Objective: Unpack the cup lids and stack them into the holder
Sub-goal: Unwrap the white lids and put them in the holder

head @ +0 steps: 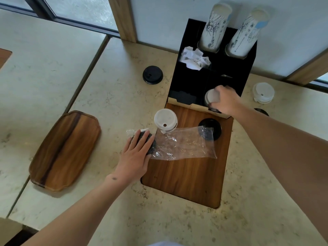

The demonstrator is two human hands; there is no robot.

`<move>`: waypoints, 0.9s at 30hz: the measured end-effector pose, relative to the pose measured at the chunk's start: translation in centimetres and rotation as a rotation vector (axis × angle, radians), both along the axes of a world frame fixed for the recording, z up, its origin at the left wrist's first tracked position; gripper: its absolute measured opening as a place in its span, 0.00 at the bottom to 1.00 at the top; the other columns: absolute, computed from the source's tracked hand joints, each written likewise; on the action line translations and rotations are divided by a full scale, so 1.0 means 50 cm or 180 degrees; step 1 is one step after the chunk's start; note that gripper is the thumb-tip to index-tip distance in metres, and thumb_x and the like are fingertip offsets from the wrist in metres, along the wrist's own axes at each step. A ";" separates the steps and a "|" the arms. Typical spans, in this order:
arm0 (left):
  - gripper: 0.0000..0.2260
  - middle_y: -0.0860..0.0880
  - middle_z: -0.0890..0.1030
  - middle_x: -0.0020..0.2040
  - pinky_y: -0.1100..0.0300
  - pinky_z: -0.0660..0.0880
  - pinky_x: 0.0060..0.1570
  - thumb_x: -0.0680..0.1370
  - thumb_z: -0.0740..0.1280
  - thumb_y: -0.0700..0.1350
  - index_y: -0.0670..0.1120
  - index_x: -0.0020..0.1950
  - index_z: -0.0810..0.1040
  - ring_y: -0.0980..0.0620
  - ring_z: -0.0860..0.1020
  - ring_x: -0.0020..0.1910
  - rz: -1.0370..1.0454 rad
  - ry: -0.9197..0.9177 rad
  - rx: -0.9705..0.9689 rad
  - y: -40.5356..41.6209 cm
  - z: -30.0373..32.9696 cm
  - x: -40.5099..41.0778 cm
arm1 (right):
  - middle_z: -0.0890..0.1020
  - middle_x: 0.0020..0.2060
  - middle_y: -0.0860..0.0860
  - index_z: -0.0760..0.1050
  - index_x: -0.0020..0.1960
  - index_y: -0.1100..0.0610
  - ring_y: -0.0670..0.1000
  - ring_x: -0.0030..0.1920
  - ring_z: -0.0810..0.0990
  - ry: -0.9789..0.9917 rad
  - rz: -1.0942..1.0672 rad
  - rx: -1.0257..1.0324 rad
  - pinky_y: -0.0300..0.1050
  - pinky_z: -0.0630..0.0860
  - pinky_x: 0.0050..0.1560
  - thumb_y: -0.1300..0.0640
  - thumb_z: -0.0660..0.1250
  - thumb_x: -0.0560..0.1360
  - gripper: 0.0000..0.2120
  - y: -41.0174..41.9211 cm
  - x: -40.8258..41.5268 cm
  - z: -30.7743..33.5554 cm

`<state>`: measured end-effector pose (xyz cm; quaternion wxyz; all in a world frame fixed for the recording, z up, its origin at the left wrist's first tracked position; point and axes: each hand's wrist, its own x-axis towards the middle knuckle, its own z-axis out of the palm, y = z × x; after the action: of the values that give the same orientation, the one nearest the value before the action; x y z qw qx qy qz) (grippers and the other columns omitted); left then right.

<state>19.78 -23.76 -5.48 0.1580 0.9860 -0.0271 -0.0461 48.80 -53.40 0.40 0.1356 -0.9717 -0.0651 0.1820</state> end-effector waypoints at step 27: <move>0.29 0.52 0.61 0.81 0.55 0.56 0.78 0.79 0.72 0.48 0.49 0.78 0.68 0.54 0.54 0.81 -0.0094 0.0333 -0.1348 -0.123 0.073 -0.310 | 0.85 0.57 0.61 0.74 0.64 0.72 0.50 0.56 0.85 0.2358 -0.2453 0.3338 0.34 0.81 0.37 0.71 0.56 0.84 0.14 -0.111 -0.770 -0.027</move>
<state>4.28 -29.90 -1.85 0.3620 0.9266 -0.0423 -0.0927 10.29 -58.96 -0.93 0.6483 -0.6087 0.2516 0.3820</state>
